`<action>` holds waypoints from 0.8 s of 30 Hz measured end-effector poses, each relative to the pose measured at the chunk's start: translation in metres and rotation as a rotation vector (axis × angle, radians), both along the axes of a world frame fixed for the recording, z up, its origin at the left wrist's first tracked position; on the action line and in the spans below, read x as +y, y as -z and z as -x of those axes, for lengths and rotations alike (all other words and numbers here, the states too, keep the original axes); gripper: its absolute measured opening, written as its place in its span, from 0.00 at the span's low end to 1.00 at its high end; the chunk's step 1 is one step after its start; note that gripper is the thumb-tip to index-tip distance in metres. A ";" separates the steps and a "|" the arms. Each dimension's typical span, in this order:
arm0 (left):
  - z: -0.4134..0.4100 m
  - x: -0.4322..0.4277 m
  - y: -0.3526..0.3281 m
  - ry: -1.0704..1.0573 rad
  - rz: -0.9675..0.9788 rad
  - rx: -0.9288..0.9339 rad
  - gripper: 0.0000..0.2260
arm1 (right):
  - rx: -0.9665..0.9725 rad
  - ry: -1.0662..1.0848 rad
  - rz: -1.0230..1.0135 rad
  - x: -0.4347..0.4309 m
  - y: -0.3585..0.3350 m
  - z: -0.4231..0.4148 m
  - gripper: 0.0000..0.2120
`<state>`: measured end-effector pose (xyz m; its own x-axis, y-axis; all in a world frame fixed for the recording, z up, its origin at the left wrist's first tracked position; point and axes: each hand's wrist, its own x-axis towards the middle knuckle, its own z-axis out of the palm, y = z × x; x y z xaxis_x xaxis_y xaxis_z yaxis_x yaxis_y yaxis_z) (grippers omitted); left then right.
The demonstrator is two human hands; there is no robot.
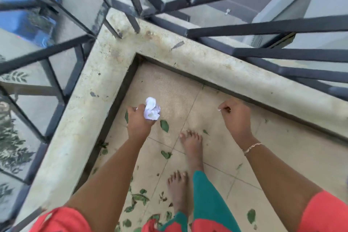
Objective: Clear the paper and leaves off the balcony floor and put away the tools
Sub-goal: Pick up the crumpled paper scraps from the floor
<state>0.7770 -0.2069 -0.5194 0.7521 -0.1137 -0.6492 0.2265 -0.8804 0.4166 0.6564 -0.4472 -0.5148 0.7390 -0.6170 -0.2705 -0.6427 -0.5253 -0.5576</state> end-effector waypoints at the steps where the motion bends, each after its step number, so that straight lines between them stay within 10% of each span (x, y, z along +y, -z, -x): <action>1: 0.006 -0.002 -0.018 0.026 -0.007 -0.010 0.14 | -0.038 0.031 -0.003 0.001 -0.016 0.007 0.11; 10: 0.077 -0.048 -0.127 0.271 0.106 0.002 0.07 | -0.117 0.404 -0.097 0.001 -0.135 0.104 0.12; 16: 0.138 -0.110 -0.146 0.419 0.156 0.015 0.23 | -0.131 0.619 -0.125 -0.024 -0.140 0.195 0.12; 24: 0.252 -0.203 -0.145 0.542 0.144 -0.051 0.18 | -0.182 0.840 -0.227 -0.054 -0.138 0.324 0.13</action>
<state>0.5247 -0.4102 -0.3745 0.5918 -0.5773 -0.5626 -0.2659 -0.7987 0.5398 0.3321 -0.5012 -0.3768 0.1097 -0.9207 -0.3744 -0.6572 0.2154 -0.7223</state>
